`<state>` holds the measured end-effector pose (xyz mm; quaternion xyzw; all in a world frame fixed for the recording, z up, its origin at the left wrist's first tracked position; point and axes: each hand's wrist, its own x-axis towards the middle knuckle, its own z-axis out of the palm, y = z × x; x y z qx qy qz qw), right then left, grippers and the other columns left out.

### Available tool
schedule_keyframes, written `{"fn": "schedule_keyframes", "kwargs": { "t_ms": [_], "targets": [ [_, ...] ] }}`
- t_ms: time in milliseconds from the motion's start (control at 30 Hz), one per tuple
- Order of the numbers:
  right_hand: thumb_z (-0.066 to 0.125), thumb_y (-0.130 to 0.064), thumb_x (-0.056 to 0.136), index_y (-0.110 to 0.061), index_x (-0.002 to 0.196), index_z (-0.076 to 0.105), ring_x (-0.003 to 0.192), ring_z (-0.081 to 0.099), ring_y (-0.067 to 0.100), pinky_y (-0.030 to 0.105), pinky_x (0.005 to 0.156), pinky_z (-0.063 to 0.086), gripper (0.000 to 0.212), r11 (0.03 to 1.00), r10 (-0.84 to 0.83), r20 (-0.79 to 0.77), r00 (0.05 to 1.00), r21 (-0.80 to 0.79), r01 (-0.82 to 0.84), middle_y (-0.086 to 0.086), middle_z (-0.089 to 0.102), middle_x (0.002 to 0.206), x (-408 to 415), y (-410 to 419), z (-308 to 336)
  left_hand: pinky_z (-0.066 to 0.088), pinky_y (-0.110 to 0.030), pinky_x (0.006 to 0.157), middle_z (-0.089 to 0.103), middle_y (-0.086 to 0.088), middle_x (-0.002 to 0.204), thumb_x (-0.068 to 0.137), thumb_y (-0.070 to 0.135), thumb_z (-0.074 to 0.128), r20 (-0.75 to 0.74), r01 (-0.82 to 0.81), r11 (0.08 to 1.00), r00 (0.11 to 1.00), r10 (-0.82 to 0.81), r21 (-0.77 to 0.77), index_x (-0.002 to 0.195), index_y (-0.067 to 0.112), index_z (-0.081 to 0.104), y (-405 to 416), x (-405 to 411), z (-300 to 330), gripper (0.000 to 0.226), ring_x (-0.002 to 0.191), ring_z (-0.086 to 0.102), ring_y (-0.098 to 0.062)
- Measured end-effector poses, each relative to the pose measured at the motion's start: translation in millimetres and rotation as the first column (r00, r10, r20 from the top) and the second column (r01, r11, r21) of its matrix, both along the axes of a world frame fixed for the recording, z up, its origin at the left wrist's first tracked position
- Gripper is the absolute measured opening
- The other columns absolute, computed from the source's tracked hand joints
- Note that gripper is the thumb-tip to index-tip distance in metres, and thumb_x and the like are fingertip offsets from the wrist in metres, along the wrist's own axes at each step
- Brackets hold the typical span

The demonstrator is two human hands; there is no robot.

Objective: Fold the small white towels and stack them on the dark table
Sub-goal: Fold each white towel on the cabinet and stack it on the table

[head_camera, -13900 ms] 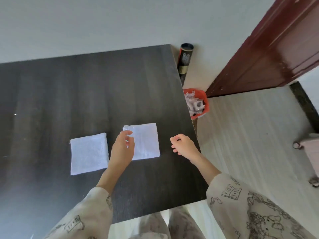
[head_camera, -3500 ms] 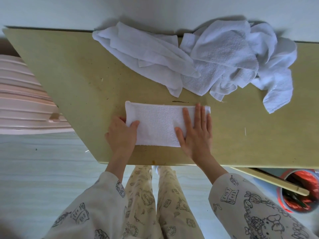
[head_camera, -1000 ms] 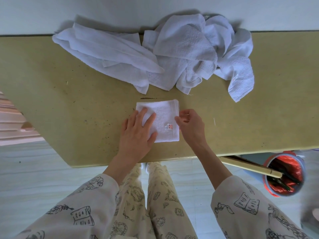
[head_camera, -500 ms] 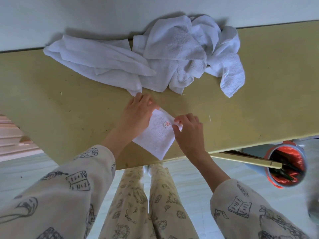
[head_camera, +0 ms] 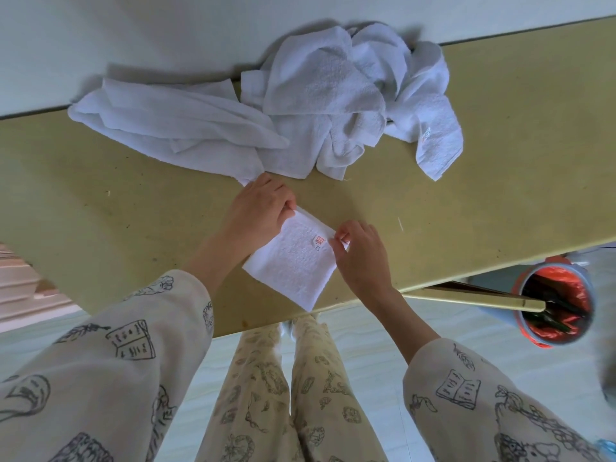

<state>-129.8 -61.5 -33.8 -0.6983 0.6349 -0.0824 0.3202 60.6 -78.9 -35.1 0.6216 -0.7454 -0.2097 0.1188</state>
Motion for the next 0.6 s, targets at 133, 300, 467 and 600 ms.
{"fn": "schedule_keyframes", "kwargs": {
  "t_ms": [133, 300, 467, 600],
  "targets": [
    [0.058, -0.013, 0.088, -0.005, 0.090, 0.058, 0.082, 0.052, 0.024, 0.028, 0.072, 0.036, 0.008, 0.998, -0.042, 0.022, 0.999, 0.043, 0.041, 0.008, 0.063, 0.086, 0, -5, 4, 0.034, -0.029, 0.070, 0.062, -0.005, 0.079, 0.082, 0.010, 0.065, -0.011, 0.004, 1.000, 1.000, -0.004, -0.021, 0.078, 0.006, 0.061, -2, 0, 2, 0.007, 0.082, 0.050, -0.025],
    [0.055, -0.011, 0.089, -0.005, 0.091, 0.057, 0.086, 0.052, 0.026, 0.032, 0.075, 0.038, 0.007, 0.996, -0.038, 0.023, 0.999, 0.088, 0.035, 0.009, 0.062, 0.088, 0, -6, 3, 0.036, -0.030, 0.067, 0.061, -0.005, 0.078, 0.082, 0.010, 0.065, 0.009, 0.007, 0.999, 1.000, -0.007, -0.035, 0.077, 0.007, 0.060, -3, 2, -1, 0.007, 0.078, 0.048, -0.023],
    [0.054, -0.010, 0.090, -0.004, 0.092, 0.056, 0.088, 0.050, 0.025, 0.025, 0.070, 0.029, 0.007, 0.996, -0.041, 0.002, 0.999, 0.081, 0.040, 0.010, 0.060, 0.091, 1, -3, 0, 0.036, -0.029, 0.066, 0.063, -0.005, 0.078, 0.086, 0.012, 0.062, -0.020, -0.029, 1.000, 0.999, 0.029, -0.007, 0.080, 0.005, 0.061, -1, 0, -10, 0.009, 0.077, 0.049, -0.023],
    [0.052, -0.010, 0.092, -0.003, 0.094, 0.056, 0.089, 0.049, 0.027, 0.024, 0.071, 0.027, 0.008, 0.997, -0.025, -0.023, 0.999, 0.075, 0.027, 0.012, 0.059, 0.093, 2, -3, -1, 0.032, -0.025, 0.071, 0.062, -0.003, 0.086, 0.086, 0.020, 0.062, -0.018, -0.033, 0.999, 0.999, 0.033, 0.021, 0.088, 0.006, 0.062, 1, 1, -12, 0.014, 0.083, 0.045, -0.018]
  ]
}}
